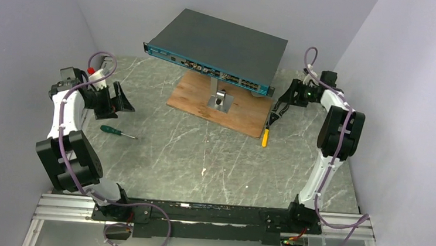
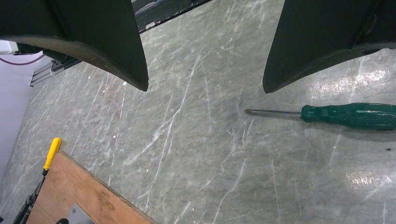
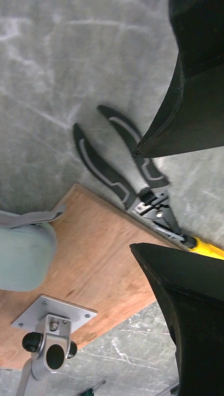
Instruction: Open the umbrella
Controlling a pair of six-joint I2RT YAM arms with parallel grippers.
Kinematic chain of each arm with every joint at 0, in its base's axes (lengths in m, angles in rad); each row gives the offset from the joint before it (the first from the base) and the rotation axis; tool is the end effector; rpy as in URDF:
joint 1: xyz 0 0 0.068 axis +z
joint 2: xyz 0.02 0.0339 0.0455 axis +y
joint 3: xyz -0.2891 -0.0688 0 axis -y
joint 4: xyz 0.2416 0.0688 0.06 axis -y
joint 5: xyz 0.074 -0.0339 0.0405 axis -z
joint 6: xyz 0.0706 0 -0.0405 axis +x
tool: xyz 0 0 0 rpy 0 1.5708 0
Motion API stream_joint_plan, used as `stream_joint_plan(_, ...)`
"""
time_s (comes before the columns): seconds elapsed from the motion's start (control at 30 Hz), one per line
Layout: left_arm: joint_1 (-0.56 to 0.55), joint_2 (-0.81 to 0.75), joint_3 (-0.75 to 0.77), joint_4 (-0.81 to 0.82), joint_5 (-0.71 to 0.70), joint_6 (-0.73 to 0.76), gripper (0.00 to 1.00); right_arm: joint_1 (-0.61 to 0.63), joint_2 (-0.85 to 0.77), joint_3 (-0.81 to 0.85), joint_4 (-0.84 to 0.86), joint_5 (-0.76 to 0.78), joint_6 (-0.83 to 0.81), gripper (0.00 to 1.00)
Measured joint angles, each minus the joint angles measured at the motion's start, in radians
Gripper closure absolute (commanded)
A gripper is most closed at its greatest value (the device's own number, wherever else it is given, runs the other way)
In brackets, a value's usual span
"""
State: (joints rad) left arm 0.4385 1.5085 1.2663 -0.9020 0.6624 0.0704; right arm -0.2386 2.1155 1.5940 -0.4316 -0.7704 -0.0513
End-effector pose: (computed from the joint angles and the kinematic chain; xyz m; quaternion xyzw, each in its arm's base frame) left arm 0.2942 0.0900 0.2843 -0.1015 0.9212 -0.2572 0.2737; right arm 0.4794 -0.0660 0.1908 -0.0312 0.8897 0.3135 0.3304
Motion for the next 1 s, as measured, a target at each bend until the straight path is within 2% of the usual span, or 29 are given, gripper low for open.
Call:
stream_joint_plan(0.37,0.000,0.073,0.047,-0.032,-0.015,0.001,0.01,0.077,0.189,0.176,0.069,-0.001,0.038,0.39)
stream_joint_plan(0.6,0.000,0.080,0.055,-0.045,-0.040,0.009,0.01,0.099,0.264,0.242,0.094,-0.002,0.071,0.47)
stream_joint_plan(0.73,0.000,0.085,0.055,-0.047,-0.053,0.016,0.01,0.108,0.282,0.257,0.111,-0.010,0.087,0.60)
stream_joint_plan(0.9,0.000,0.100,0.055,-0.048,-0.060,0.019,0.01,0.119,0.291,0.272,0.127,-0.035,0.105,1.00)
stream_joint_plan(1.0,0.000,0.109,0.060,-0.053,-0.062,0.020,0.01,0.121,0.291,0.274,0.127,-0.051,0.104,1.00)
